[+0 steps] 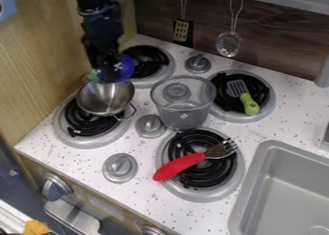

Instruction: Take the eggplant and put it between the two right burners

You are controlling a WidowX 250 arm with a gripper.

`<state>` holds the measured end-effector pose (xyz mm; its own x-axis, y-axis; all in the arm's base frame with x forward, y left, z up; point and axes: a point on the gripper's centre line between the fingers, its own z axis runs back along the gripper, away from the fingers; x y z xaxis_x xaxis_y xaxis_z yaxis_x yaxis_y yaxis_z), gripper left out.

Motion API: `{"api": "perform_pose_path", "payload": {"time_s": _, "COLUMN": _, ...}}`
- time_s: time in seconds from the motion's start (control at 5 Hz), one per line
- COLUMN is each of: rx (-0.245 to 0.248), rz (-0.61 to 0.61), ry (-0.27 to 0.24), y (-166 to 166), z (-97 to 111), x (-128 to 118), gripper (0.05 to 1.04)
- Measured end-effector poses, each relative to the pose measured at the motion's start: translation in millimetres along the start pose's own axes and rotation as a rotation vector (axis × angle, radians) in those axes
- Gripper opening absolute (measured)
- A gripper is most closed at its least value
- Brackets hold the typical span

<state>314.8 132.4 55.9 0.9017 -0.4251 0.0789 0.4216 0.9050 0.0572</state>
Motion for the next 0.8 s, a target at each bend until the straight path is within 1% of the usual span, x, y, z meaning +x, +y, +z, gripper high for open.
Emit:
{"api": "perform_pose_path", "payload": {"time_s": 0.2, "rx": -0.025, "rz": 0.042, "ry": 0.003, "y": 4.0, "z": -8.0, "x": -7.0, "gripper": 0.65}}
{"api": "perform_pose_path", "payload": {"time_s": 0.4, "rx": -0.099, "rz": 0.074, "ry": 0.061, "y": 5.9, "z": -21.8, "x": -15.4, "gripper": 0.65}}
{"api": "perform_pose_path", "payload": {"time_s": 0.8, "rx": -0.087, "rz": 0.104, "ry": 0.097, "y": 8.6, "z": -25.0, "x": -22.2, "gripper": 0.649}}
